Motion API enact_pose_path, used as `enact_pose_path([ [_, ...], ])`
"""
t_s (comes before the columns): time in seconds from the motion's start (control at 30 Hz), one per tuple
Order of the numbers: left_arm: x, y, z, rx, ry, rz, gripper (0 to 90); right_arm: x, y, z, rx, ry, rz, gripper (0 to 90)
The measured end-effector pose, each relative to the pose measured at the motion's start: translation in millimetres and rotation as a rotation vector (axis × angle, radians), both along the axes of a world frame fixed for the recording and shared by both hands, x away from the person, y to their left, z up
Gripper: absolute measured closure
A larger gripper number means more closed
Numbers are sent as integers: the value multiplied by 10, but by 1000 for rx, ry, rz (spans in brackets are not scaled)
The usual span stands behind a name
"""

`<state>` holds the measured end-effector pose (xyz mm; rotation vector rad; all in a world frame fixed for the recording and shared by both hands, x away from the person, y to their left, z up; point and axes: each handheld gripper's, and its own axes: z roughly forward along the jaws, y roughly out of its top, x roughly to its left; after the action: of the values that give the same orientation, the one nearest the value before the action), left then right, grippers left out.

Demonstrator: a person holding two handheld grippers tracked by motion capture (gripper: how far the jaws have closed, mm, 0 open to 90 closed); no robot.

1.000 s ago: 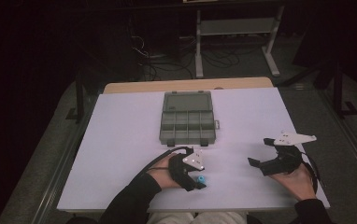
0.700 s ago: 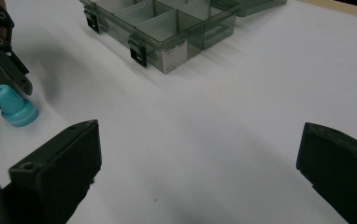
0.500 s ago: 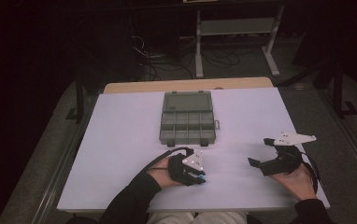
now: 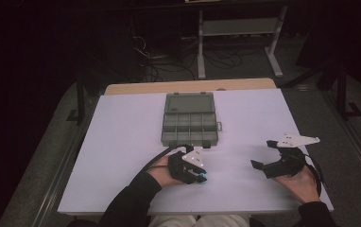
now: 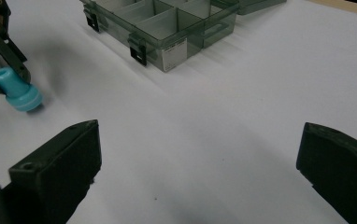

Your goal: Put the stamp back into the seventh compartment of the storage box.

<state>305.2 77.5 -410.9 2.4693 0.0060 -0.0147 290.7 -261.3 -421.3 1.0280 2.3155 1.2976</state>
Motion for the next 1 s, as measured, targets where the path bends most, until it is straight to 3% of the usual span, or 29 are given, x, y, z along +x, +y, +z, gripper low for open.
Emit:
enact_pose_path([
  [1.0,143,34,298,-10,1,-2,727,-5,-11,2,5,-6,-6,0],
])
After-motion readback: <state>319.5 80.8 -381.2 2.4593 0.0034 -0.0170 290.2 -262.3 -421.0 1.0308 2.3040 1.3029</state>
